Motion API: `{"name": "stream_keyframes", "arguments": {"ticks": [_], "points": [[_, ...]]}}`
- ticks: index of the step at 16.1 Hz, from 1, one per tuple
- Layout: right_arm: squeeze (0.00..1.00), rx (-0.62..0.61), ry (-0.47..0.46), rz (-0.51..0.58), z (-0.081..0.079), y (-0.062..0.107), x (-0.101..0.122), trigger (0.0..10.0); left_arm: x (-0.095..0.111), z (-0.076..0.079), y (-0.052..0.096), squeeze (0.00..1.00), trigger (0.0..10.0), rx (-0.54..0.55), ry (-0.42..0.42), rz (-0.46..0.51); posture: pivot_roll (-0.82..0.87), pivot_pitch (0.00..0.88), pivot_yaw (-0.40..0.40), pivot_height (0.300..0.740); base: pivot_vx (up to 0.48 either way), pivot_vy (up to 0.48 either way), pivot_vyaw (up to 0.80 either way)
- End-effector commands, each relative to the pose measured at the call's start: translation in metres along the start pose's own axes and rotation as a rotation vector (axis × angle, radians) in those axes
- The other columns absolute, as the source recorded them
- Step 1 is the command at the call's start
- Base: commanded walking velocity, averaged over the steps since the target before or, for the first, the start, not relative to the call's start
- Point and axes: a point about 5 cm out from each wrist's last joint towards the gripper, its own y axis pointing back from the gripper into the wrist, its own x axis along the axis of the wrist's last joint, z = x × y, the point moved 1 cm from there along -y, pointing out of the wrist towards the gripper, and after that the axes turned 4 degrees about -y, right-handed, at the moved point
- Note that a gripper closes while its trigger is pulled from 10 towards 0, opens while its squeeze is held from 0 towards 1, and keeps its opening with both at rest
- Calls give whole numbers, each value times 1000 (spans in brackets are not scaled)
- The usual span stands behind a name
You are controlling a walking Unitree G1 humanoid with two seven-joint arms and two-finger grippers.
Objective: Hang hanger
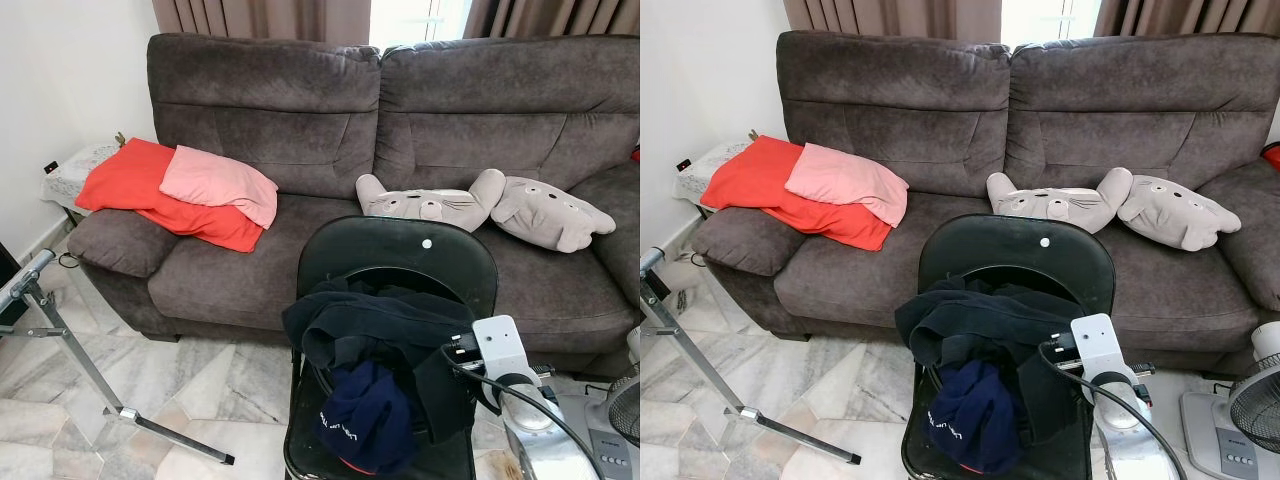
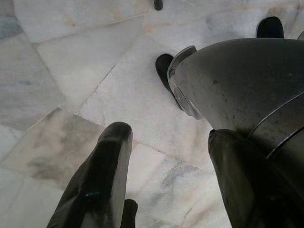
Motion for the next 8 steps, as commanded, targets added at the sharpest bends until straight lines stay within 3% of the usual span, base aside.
{"name": "stream_keyframes", "arguments": {"ticks": [1, 4, 8], "points": [[0, -15, -27, 20, 1, -1, 5, 0, -6, 0, 1, 0, 10000, -5, 0, -19, -65, 15, 39, 740, 0, 0, 0], [0, -33, -67, 71, 4, -2, 15, 0, -5, -4, 1, 0, 10000, 57, 7, 6, -65, 16, 41, 740, 0, 0, 0], [0, -53, -96, 117, 4, -2, 22, 0, 2, -16, 5, 0, 10000, 257, 78, 132, -56, 20, 39, 740, 0, 0, 0]]}}
